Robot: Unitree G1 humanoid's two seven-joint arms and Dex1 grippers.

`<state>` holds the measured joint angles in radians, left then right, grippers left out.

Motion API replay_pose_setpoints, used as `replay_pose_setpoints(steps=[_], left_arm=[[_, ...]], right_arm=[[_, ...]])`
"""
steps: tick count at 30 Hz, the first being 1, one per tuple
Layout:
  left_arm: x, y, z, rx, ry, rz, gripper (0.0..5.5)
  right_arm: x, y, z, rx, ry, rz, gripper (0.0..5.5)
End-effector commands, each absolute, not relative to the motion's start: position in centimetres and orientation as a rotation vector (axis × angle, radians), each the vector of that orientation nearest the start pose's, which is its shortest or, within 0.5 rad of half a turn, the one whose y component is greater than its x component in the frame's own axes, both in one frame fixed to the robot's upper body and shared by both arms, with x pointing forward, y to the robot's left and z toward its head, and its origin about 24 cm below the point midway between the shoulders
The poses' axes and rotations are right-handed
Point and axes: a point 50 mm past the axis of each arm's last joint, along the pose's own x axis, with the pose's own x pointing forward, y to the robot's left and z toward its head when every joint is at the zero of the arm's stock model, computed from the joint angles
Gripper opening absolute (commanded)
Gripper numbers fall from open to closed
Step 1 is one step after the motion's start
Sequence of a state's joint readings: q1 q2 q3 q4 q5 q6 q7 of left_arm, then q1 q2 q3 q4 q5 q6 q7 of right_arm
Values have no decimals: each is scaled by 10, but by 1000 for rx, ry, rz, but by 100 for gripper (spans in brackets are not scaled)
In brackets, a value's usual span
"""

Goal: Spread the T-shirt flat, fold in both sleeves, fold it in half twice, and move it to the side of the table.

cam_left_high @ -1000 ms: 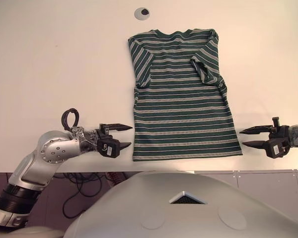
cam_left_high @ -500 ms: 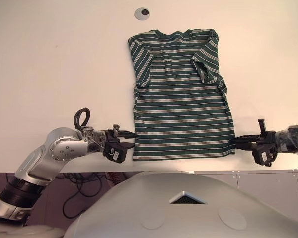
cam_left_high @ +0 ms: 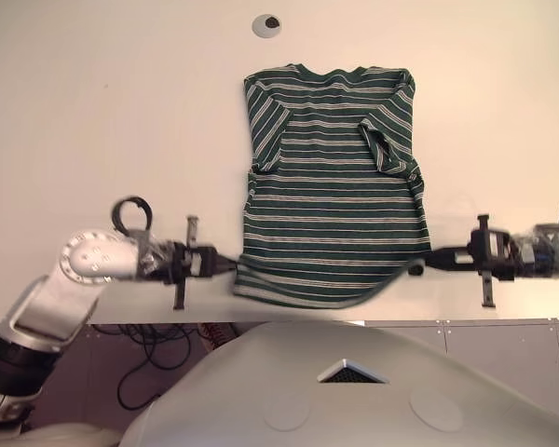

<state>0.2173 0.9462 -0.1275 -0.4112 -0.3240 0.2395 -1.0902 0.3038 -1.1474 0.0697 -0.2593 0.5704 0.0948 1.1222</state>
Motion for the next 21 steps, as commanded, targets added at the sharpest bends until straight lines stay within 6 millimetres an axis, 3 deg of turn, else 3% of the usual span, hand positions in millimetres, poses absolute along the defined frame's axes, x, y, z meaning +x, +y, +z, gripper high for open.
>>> replay_pose_setpoints(steps=[1, 6, 10, 17, 21], left_arm=[[220, 211, 102, 181, 371, -1132, 2], [275, 200, 110, -51, 286, -942, 2], [311, 194, 103, -61, 299, -816, 2], [342, 180, 72, -25, 466, -696, 2], [355, 178, 60, -120, 522, -579, 26]], right_arm=[[201, -251, 92, -162, 502, 1131, 0], [262, -257, 89, 29, 388, 876, 0], [298, -253, 89, 83, 340, 797, 0], [336, -242, 71, 99, 402, 643, 0], [352, -226, 66, 180, 420, 574, 0]])
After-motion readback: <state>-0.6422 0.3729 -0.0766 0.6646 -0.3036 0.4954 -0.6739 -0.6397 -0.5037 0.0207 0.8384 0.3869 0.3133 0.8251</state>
